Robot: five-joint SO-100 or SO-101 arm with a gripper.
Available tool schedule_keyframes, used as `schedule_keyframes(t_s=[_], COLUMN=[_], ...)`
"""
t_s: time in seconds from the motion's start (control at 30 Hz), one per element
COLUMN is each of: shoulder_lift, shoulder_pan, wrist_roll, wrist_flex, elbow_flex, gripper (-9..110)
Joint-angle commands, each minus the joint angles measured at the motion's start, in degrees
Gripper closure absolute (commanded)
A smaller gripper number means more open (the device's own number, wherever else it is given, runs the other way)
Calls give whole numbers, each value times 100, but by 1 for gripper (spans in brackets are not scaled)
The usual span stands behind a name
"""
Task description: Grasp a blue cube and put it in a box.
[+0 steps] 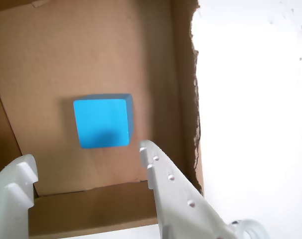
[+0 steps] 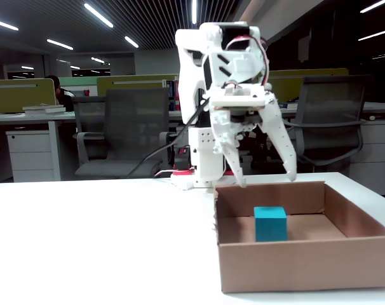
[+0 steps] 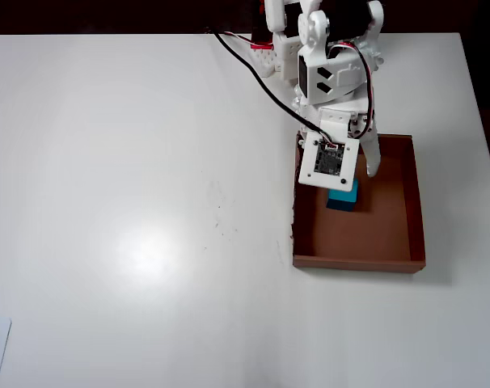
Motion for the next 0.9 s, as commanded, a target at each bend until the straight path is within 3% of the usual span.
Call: schedule_keyframes(t_s=[0.0,0.87], shoulder_lift=[343,1951], shoulder_pan=[35,281], wrist_roll=[-70,-571], wrist_flex=[114,1204], elbow_flex=[-413,-721], gripper=[75,75])
